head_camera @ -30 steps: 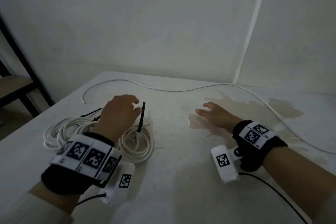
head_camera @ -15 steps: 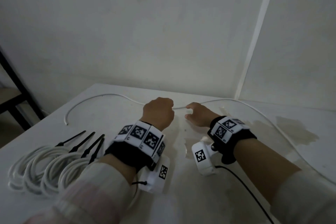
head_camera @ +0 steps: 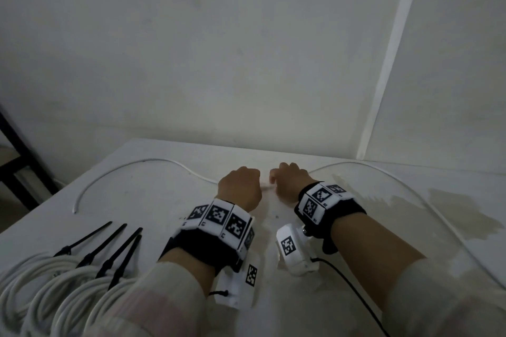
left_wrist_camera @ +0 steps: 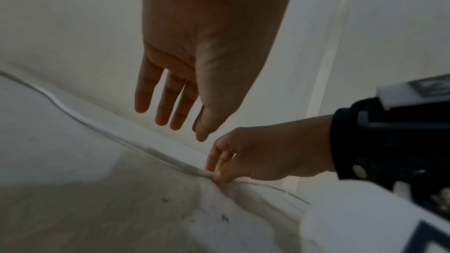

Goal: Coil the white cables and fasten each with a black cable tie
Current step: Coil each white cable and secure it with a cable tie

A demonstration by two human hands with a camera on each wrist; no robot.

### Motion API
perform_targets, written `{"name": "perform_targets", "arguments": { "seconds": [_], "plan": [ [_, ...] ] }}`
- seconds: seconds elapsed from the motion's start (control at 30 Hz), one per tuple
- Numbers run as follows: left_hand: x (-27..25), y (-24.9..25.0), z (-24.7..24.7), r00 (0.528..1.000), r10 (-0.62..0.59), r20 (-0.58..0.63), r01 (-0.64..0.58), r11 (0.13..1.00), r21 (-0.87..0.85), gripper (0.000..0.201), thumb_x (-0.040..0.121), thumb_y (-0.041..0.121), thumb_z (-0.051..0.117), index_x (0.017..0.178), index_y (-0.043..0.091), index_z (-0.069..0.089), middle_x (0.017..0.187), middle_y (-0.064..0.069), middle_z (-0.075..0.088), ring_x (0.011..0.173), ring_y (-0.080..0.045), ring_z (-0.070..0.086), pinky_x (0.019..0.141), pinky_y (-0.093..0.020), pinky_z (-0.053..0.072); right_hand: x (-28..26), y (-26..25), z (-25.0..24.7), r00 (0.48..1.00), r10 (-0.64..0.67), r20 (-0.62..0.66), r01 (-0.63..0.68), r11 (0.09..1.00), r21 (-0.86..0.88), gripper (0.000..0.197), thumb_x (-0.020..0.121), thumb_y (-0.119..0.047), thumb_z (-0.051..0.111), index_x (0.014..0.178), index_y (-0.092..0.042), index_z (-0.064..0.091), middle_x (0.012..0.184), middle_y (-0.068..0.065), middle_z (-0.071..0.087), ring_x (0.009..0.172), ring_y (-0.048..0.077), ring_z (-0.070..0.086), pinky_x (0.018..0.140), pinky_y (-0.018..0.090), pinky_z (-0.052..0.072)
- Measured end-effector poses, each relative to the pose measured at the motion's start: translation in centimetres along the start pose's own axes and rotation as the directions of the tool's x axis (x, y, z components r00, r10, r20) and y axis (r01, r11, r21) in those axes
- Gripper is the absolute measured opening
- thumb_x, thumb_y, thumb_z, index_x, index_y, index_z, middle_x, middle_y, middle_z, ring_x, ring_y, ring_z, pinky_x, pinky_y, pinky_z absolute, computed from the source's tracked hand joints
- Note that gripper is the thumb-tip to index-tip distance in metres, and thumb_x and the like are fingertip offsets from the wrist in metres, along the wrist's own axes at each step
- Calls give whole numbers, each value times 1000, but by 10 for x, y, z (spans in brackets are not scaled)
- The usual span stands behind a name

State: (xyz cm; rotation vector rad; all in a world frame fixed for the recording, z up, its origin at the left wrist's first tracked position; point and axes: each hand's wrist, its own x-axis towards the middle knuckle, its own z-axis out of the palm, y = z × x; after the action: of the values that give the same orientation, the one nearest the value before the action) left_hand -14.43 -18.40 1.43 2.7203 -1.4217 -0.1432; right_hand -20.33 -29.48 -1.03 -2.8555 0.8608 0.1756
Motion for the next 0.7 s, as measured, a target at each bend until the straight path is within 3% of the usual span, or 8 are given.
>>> {"name": "perform_targets", "arguments": {
  "seconds": [0.1, 0.2, 0.33, 0.47, 0.57, 0.7],
  "plan": [
    [-3, 1, 4, 1000, 8, 20, -9, 1000, 21, 42, 97, 15, 37, 138, 11, 35, 137, -13, 39, 125, -29, 41, 98, -36, 38, -12, 0, -2, 1000, -21, -3, 21, 999, -49, 33, 89, -4, 40, 121, -9, 47, 127, 12, 45, 118, 29, 43, 101, 41, 33],
    [-7, 4, 7, 999, 16, 40, -16, 1000, 6, 46, 96, 16, 38, 142, 15, 30, 140, -12, 34, 127, -30, 36, 99, -39, 37, -27, 5, -7, 996, -82, -46, 81, 996, -23, 28, 90, -4, 39, 118, -9, 44, 121, 12, 50, 111, 29, 48, 93, 39, 33],
    [-14, 15, 4, 999, 38, 4, -38, 999, -12, 31, 98, 26, 38, 124, 10, 42, 125, -12, 50, 116, -30, 46, 93, -40, 40, -50, 17, -25, 979, -117, -165, 131, 988, 78, 23, 95, -10, 37, 114, -13, 47, 114, 11, 47, 104, 28, 45, 79, 35, 33],
    [-19, 20, -14, 974, 129, -184, -142, 988, -59, 27, 101, 19, 30, 114, 0, 44, 109, -21, 58, 100, -34, 54, 73, -33, 34, -84, 40, -48, 930, -139, -342, 193, 972, 130, 24, 99, -17, 30, 110, -8, 50, 99, 10, 44, 89, 25, 41, 81, 39, 38],
    [-28, 14, -28, 966, 109, -233, -136, 985, -103, 27, 101, 16, 30, 113, -3, 45, 104, -24, 60, 94, -35, 57, 66, -31, 30, -115, 65, -66, 899, -48, -436, 160, 961, 225, 22, 98, -13, 31, 104, -6, 50, 93, 7, 39, 84, 23, 39, 80, 39, 37],
    [-44, 34, -41, 920, 154, -359, -202, 974, -98, 25, 101, 16, 31, 106, -2, 48, 91, -22, 59, 73, -29, 48, 61, -32, 27, -152, 85, -81, 930, 53, -364, -6, 992, 129, 26, 97, -14, 28, 112, -11, 48, 110, 9, 49, 94, 27, 46, 98, 44, 29]
  ]
}}
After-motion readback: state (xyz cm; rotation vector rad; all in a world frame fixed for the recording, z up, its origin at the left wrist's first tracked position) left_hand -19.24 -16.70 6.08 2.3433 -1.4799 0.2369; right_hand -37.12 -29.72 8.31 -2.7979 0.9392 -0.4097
